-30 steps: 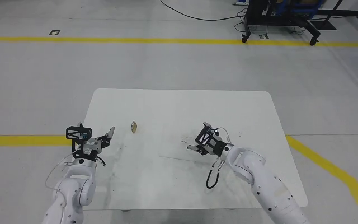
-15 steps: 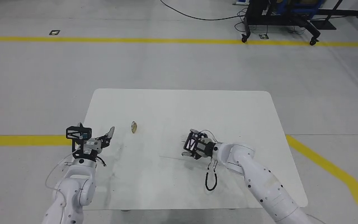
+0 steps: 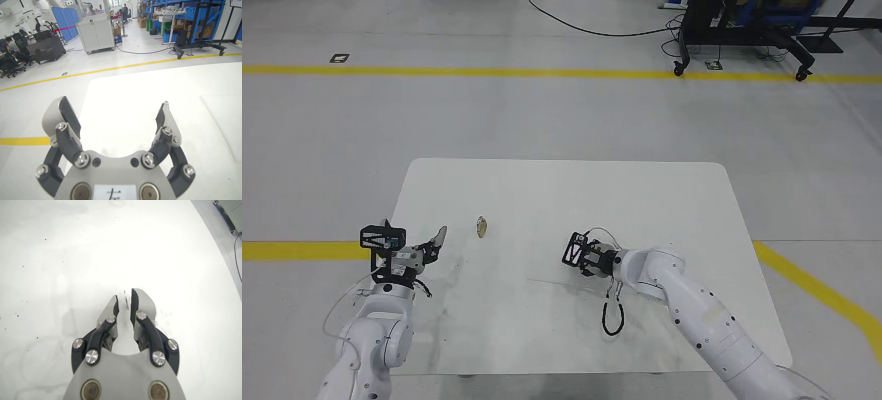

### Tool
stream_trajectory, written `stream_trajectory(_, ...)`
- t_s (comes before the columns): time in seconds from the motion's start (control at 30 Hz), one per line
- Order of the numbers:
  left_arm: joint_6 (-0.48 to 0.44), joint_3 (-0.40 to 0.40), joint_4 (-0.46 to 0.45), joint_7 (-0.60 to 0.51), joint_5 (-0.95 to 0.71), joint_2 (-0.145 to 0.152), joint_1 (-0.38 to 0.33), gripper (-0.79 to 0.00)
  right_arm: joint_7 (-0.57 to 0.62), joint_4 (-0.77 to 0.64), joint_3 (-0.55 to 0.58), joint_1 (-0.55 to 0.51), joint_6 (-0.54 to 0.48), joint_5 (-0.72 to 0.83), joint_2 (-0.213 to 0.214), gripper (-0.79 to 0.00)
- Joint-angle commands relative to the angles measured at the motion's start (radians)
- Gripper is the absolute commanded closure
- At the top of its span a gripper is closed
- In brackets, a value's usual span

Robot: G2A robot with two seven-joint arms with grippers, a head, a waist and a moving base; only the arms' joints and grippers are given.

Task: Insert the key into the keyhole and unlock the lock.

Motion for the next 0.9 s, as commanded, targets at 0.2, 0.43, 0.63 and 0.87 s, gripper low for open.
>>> stream_trajectory(0.2,0.000,0.000,0.000,0.000,0.000,0.000,0.000,-0.785,-0.015,-0.004,0.004,0.000,-0.004,-0.003,0.002,0.000)
stream_trajectory(0.43,0.000,0.000,0.000,0.000,0.000,0.000,0.000,-0.785,-0.124,-0.054,0.047,-0.052,-0.033,-0.038,0.021,0.000)
stream_trajectory(0.63,0.000,0.000,0.000,0.000,0.000,0.000,0.000,-0.785,-0.169,-0.062,0.064,-0.075,-0.033,-0.057,0.028,0.000)
stream_trajectory(0.87,0.000,0.000,0.000,0.000,0.000,0.000,0.000,-0.785,-0.169,-0.062,0.064,-0.075,-0.033,-0.057,0.028,0.000)
